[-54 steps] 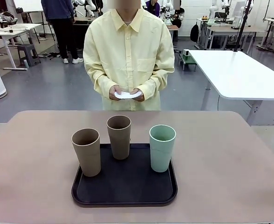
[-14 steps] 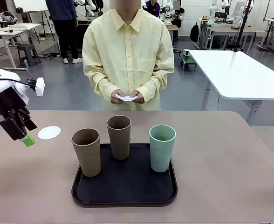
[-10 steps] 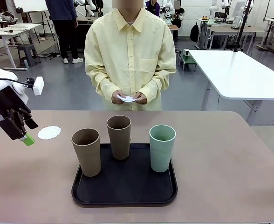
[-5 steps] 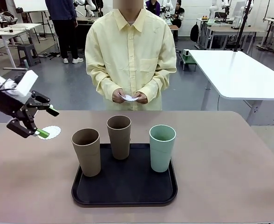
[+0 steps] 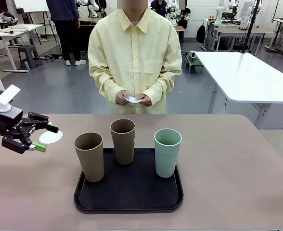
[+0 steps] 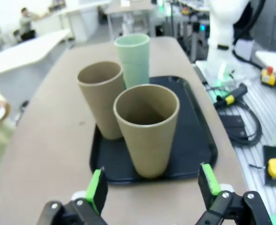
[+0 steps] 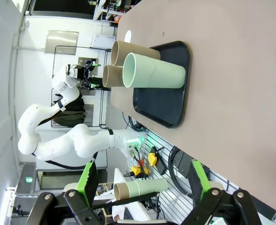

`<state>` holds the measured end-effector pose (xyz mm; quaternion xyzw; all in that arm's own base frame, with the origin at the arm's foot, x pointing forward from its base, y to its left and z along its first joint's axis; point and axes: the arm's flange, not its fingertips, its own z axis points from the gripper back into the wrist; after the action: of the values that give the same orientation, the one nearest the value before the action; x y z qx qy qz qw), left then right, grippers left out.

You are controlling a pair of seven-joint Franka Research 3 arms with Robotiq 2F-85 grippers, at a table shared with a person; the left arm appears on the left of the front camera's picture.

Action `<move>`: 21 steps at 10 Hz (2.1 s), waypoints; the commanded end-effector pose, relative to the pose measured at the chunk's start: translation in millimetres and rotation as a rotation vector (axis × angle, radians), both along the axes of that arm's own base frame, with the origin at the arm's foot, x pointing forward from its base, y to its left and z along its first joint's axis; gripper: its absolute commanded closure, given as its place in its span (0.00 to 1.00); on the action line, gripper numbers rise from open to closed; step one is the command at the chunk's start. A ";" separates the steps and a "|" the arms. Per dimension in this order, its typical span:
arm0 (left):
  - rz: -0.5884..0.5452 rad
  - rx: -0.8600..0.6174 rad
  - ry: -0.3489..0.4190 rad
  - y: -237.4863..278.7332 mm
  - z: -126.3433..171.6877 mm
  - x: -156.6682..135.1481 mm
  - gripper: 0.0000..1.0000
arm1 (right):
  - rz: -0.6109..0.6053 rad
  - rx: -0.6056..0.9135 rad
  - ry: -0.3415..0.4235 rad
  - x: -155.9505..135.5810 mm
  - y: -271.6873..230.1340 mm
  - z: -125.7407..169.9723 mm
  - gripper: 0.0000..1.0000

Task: Place coasters on the table and set cups on them.
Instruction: Pick up one Reusable plastic cup and place it on a coaster set by the human.

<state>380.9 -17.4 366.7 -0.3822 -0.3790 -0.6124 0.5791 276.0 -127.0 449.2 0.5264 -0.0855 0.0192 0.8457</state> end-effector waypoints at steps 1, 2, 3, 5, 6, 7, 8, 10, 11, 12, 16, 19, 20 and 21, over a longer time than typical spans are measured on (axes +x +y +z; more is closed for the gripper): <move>0.045 0.007 -0.001 -15.6 -8.6 8.2 0.00 | 0.006 0.019 -0.011 1.7 0.4 0.2 0.00; 0.054 -0.005 0.009 -23.4 -10.8 6.9 0.00 | 0.006 0.019 -0.011 1.7 0.4 0.2 0.00; 0.043 -0.001 -0.008 -29.1 -6.0 4.1 0.00 | 0.006 0.019 -0.011 1.7 0.4 0.2 0.00; 0.029 -0.005 0.033 -11.5 -11.3 5.4 0.00 | 0.006 0.019 -0.011 1.7 0.4 0.2 0.00; 0.029 -0.005 0.033 -11.5 -11.3 5.4 0.00 | 0.006 0.019 -0.011 1.7 0.4 0.2 0.00; 0.029 -0.005 0.033 -11.5 -11.3 5.4 0.00 | 0.006 0.019 -0.011 1.7 0.4 0.2 0.00; 0.029 -0.005 0.033 -11.5 -11.3 5.4 0.00 | 0.006 0.019 -0.011 1.7 0.4 0.2 0.00; 0.029 -0.005 0.033 -11.5 -11.3 5.4 0.00 | 0.006 0.019 -0.011 1.7 0.4 0.2 0.00; 0.029 -0.005 0.033 -11.5 -11.3 5.4 0.00 | 0.006 0.019 -0.011 1.7 0.4 0.2 0.00; 0.042 -0.002 0.038 -12.1 -10.7 5.7 0.00 | 0.006 0.019 -0.011 1.7 0.4 0.2 0.00; -0.037 -0.075 0.102 -23.9 -52.4 4.5 0.00 | 0.006 0.019 -0.011 1.7 0.4 0.2 0.00; -0.061 -0.081 0.067 -33.3 -70.3 8.6 0.00 | 0.006 0.019 -0.011 1.7 0.4 0.2 0.00; -0.073 -0.091 0.045 -36.9 -76.6 12.4 0.00 | 0.006 0.019 -0.011 1.7 0.4 0.2 0.00; -0.079 -0.096 0.032 -40.4 -83.2 16.4 0.00 | 0.006 0.019 -0.011 1.7 0.4 0.2 0.00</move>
<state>389.1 -51.9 293.5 -0.4389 -0.3580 -0.6033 0.5615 276.0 -126.7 449.2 0.5265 -0.0850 0.0195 0.8457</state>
